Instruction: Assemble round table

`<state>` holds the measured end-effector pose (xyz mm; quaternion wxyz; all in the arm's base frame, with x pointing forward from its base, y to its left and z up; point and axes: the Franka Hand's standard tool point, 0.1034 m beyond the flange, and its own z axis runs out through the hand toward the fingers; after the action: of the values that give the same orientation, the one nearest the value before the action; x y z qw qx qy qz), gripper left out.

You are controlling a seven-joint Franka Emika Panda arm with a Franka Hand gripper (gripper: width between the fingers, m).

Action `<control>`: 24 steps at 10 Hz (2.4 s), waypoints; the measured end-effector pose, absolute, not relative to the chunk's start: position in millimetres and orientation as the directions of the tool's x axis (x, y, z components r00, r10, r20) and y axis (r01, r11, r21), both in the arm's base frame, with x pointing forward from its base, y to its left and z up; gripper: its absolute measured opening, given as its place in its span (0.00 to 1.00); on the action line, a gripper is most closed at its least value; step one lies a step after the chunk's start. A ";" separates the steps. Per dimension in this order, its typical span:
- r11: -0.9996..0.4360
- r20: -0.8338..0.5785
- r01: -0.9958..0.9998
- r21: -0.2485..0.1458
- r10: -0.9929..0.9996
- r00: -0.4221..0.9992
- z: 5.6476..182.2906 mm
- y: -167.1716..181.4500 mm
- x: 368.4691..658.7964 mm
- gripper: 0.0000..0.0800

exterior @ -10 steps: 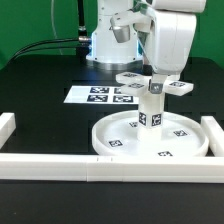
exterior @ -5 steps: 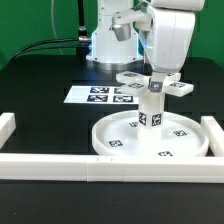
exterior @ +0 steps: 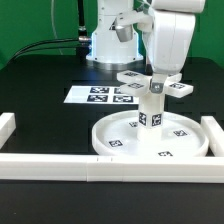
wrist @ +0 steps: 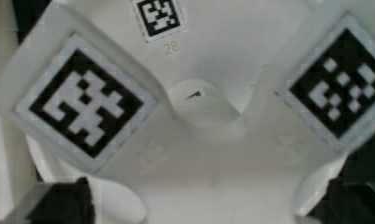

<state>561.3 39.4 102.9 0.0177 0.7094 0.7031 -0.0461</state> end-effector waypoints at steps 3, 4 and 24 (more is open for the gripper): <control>-0.015 -0.092 0.999 -0.045 0.996 0.011 99.8 36.8 560.2 0.81; -0.016 -0.092 0.999 -0.045 0.996 0.012 99.6 36.4 560.1 0.79; -0.998 -0.035 0.048 0.026 0.048 0.998 100.3 38.1 559.5 0.56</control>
Offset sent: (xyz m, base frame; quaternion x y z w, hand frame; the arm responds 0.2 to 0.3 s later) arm 0.0005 0.0005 -0.0017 -0.0016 -0.0012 0.0032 1.0000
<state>559.5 38.1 100.3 0.0132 0.9995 0.0240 -0.0174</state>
